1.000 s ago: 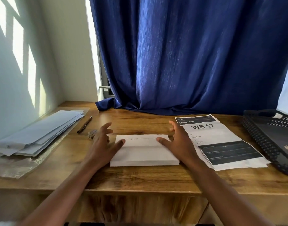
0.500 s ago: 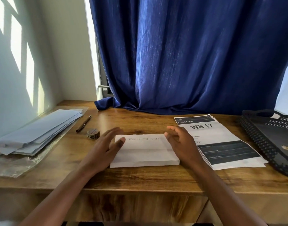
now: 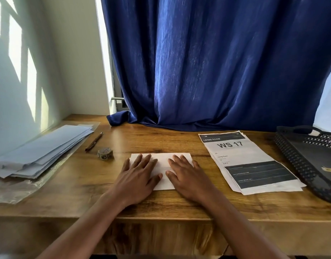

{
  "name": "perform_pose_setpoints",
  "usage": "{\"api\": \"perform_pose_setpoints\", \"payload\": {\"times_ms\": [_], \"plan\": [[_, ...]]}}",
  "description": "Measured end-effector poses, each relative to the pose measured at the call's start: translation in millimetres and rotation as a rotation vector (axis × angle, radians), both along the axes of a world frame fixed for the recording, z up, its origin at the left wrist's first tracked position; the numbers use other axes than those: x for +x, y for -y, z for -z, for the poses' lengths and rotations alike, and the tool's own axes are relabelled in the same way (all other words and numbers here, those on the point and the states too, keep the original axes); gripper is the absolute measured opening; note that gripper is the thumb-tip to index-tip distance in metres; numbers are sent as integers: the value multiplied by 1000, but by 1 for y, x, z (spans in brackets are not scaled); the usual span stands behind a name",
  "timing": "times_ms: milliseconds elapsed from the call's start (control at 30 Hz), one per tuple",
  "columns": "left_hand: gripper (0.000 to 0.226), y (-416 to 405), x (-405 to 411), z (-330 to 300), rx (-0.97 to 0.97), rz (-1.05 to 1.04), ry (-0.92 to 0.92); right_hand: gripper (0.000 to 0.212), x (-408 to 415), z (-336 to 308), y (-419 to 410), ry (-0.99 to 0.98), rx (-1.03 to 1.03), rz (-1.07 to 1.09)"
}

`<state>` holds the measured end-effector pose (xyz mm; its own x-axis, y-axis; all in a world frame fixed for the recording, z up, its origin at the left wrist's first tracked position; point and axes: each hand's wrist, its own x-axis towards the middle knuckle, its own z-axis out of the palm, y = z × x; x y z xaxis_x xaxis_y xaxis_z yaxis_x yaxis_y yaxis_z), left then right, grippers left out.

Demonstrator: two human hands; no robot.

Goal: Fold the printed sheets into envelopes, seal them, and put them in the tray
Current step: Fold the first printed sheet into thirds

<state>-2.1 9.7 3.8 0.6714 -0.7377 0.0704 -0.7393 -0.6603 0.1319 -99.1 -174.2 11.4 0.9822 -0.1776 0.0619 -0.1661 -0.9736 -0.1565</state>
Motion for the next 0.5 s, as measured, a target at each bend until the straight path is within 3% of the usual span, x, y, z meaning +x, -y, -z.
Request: {"api": "perform_pose_setpoints", "payload": {"times_ms": [200, 300, 500], "plan": [[75, 1, 2, 1, 95, 7, -14, 63, 1, 0, -1, -59, 11, 9], [73, 1, 1, -1, 99, 10, -15, 61, 5, -4, -11, 1, -24, -9], [65, -1, 0, -1, 99, 25, -24, 64, 10, 2, -28, -29, 138, -111]]}}
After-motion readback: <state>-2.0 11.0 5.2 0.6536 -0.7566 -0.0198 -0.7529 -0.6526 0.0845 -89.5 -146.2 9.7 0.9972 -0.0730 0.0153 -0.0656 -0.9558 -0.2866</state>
